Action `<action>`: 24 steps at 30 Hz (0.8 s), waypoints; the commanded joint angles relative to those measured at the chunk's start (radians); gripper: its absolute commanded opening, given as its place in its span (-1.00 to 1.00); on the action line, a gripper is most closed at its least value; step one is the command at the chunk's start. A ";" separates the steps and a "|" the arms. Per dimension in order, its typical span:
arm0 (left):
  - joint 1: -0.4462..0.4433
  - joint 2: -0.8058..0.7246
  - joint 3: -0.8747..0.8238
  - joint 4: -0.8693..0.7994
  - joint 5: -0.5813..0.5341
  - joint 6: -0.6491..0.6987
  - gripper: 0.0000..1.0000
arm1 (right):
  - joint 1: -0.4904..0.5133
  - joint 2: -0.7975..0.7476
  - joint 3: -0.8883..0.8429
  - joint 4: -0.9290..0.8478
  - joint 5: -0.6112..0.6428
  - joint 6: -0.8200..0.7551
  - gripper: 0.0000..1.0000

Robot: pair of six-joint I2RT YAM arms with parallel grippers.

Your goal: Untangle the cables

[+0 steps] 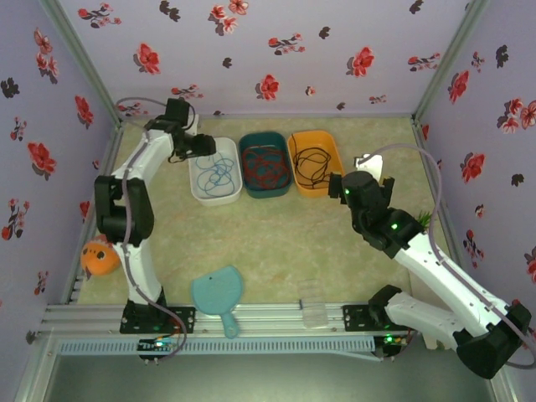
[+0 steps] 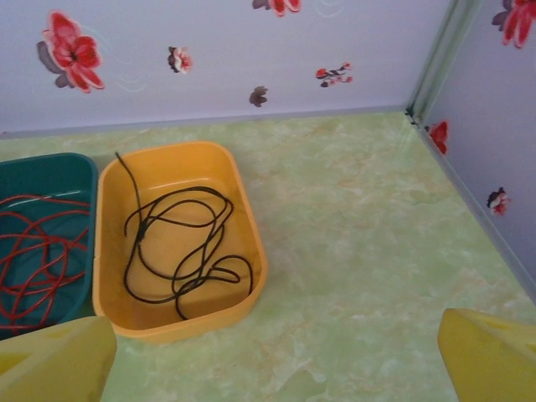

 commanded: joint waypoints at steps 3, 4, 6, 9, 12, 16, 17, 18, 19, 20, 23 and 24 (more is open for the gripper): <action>-0.007 -0.238 -0.124 0.093 -0.065 0.021 0.92 | -0.037 -0.028 -0.018 -0.008 0.073 0.035 0.99; -0.007 -0.271 -0.156 0.111 -0.079 0.019 0.99 | -0.046 -0.035 -0.026 -0.004 0.074 0.036 0.99; -0.007 -0.348 -0.236 0.152 -0.126 0.019 0.99 | -0.070 -0.051 -0.045 0.008 0.075 0.037 0.99; -0.004 -0.456 -0.369 0.215 -0.210 0.019 0.99 | -0.111 -0.073 -0.075 0.031 0.061 0.030 0.99; 0.007 -0.570 -0.499 0.290 -0.279 0.023 0.99 | -0.152 -0.083 -0.099 0.049 0.044 0.025 0.99; 0.028 -0.698 -0.660 0.394 -0.338 0.029 0.99 | -0.201 -0.079 -0.133 0.072 0.039 0.019 0.99; 0.033 -0.728 -0.705 0.421 -0.347 0.031 0.99 | -0.211 -0.079 -0.149 0.092 0.038 0.008 0.99; 0.038 -0.756 -0.745 0.450 -0.359 0.037 0.99 | -0.221 -0.081 -0.168 0.117 0.036 -0.005 0.99; 0.040 -0.778 -0.785 0.483 -0.374 0.046 0.99 | -0.231 -0.085 -0.187 0.142 0.033 -0.017 0.99; 0.041 -0.799 -0.835 0.531 -0.394 0.059 0.99 | -0.241 -0.086 -0.207 0.176 0.031 -0.030 0.99; 0.060 -0.844 -0.968 0.660 -0.437 0.087 0.99 | -0.279 -0.090 -0.273 0.278 0.033 -0.050 0.99; 0.069 -0.847 -1.001 0.699 -0.438 0.092 0.99 | -0.295 -0.090 -0.295 0.319 0.030 -0.054 0.99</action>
